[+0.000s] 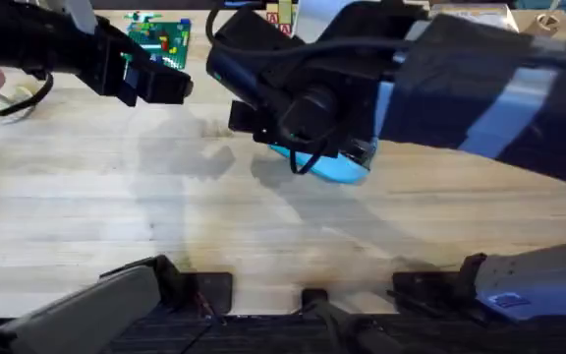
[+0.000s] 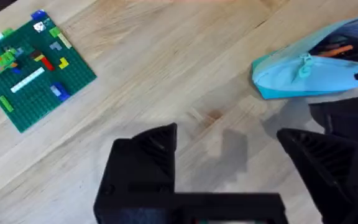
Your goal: Unzip the bag, pick up the pens from the table one at a time and place them inside, then zip the bag closed.
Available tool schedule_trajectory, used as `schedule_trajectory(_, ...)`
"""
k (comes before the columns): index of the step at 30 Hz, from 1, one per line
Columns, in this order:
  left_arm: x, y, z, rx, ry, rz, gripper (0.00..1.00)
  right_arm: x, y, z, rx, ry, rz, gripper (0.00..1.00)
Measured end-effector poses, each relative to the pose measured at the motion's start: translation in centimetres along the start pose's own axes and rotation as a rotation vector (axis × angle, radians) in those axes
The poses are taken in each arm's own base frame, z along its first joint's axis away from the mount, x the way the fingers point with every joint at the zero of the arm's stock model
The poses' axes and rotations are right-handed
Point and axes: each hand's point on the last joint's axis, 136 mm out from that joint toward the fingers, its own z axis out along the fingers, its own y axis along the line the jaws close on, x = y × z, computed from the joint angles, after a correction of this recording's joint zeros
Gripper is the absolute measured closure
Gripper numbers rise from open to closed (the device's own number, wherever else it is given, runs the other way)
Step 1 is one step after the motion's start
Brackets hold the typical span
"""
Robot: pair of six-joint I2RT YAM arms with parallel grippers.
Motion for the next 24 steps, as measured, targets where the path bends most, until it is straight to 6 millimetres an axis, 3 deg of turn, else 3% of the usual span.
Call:
schedule_trajectory(16, 0.2, -0.2, 0.0, 0.006, 0.006, -0.004, 0.008, 0.0, 0.3, 1.3, 0.012, -0.002, 0.018, 0.009)
schedule_trajectory(24, 0.2, -0.2, 0.0, 0.006, 0.006, -0.004, 0.008, 0.1, -0.3, 2.9, 0.054, 0.010, 0.019, 0.009)
